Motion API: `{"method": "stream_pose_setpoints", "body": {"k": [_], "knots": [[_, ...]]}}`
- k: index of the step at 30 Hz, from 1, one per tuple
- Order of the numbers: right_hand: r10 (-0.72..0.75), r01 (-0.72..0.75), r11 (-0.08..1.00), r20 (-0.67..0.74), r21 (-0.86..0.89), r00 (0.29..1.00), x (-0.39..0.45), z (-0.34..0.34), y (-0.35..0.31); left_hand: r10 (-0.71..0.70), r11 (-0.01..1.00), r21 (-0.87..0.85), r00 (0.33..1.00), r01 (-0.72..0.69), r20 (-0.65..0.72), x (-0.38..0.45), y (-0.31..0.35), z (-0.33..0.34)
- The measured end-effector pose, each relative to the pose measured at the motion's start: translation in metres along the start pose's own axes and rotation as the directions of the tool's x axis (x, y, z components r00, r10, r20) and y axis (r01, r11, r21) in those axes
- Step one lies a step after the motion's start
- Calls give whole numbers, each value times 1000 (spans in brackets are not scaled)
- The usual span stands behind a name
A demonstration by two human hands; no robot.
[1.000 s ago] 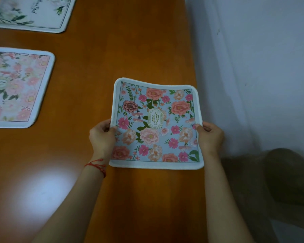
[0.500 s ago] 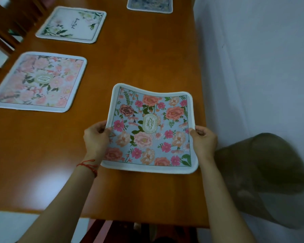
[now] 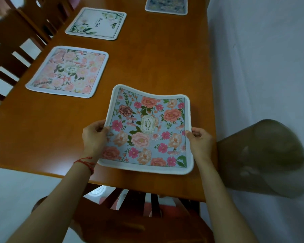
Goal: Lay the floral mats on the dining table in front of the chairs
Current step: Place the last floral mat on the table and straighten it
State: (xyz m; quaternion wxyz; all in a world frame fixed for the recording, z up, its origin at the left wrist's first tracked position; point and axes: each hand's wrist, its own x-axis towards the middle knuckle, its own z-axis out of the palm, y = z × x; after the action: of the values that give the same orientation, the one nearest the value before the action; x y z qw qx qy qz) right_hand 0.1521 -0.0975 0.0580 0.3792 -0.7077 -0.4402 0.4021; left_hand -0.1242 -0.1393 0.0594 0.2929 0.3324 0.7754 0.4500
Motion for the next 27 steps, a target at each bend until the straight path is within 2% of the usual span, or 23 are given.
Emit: {"method": "stream_pose_setpoints", "body": {"k": [17,22,27], "knots": [[97,-107,989,-100,-101,990,-41,36,19,-131,991,24,966,129,223,26,-55,-25],[126,-138,985,-121,-98,985,-36,40,28,-112,993,61,959,99,259,33,-59,-14],[149,-162,980,-109,-118,983,-20,42,36,-112,989,117,967,87,230,38,-61,-3]]}}
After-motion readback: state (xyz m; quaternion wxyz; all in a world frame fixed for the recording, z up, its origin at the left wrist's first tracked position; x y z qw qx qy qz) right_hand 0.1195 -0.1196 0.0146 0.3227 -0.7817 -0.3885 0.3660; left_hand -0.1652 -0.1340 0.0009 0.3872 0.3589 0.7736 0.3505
